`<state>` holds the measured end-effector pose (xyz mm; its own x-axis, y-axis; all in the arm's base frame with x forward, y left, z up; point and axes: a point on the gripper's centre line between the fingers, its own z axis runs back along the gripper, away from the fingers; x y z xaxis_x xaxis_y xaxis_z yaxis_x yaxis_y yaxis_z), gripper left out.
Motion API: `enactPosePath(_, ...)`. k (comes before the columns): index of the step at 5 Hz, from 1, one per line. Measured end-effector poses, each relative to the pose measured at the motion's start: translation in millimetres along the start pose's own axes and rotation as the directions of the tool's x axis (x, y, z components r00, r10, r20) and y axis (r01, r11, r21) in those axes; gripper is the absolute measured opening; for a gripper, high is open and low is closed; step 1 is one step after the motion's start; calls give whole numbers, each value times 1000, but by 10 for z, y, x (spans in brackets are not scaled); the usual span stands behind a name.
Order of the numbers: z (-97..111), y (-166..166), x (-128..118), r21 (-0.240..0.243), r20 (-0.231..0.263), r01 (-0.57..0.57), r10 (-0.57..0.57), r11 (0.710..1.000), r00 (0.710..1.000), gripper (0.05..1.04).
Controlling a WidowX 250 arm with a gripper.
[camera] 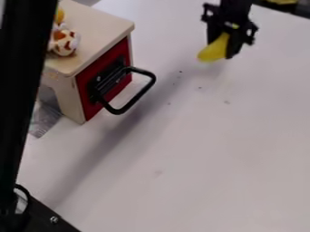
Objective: Move the banana to the top middle of table
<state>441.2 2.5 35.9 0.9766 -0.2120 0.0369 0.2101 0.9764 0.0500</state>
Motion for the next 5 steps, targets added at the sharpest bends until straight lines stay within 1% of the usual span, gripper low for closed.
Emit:
enactPosePath(1,-93,61,-51,-5,-29,-10,10,1000,1000,619)
enactPosePath(2,-209,27,-179,-16,-76,-7,5,1000,997,924)
enactPosePath(3,157,67,-109,5,12,-6,6,1000,1000,1002)
enactPosePath(4,707,149,-90,23,120,-8,5,1000,993,999)
enactPosePath(5,1022,268,-237,14,147,-11,9,1000,989,999)
